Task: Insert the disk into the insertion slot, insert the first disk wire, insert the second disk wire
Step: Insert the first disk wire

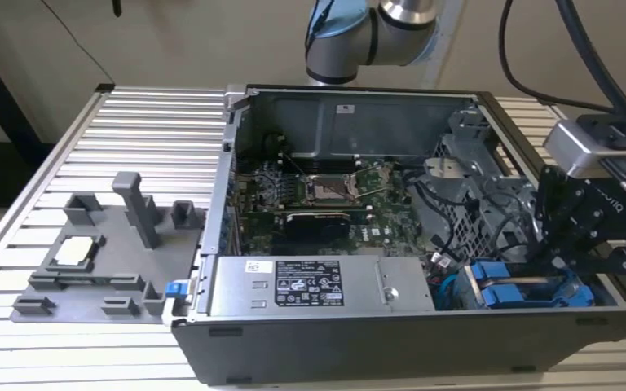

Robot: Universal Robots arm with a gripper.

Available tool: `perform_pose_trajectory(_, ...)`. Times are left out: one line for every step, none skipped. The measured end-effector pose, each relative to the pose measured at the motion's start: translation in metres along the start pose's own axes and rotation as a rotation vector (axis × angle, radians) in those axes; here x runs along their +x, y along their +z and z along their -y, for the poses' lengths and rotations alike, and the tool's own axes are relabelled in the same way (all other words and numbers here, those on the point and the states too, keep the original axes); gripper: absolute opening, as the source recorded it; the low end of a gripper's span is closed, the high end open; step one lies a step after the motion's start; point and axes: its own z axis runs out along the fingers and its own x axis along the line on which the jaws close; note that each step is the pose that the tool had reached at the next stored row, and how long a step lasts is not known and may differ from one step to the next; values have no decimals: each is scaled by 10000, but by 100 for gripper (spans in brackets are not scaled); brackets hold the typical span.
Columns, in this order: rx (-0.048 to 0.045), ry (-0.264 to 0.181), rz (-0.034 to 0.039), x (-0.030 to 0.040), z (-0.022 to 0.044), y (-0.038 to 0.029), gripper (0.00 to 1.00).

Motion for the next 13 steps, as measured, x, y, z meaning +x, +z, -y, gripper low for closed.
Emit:
perform_pose_trajectory(-1, 6, -4, 7, 0, 14, 19)
perform_pose_trajectory(-2, 12, -5, 12, 0, 29, 19)
perform_pose_trajectory(-2, 13, -3, 13, 1, 42, 19)
perform_pose_trajectory(-1, 14, -2, 12, 1, 43, 19)
perform_pose_trajectory(-1, 14, 2, 11, 1, 45, 19)
perform_pose_trajectory(-1, 14, 2, 11, 1, 45, 19)
perform_pose_trajectory(-1, 14, 2, 12, 1, 46, 19)
perform_pose_trajectory(-1, 14, 2, 12, 1, 46, 19)
perform_pose_trajectory(-2, 14, 7, 12, 1, 50, 20)
perform_pose_trajectory(-1, 14, 4, 13, 1, 51, 20)
perform_pose_trajectory(0, 14, 9, 12, 1, 49, 20)
perform_pose_trajectory(0, 13, 19, 10, 0, 34, 26)
perform_pose_trajectory(0, 12, 33, 11, -2, 2, 26)
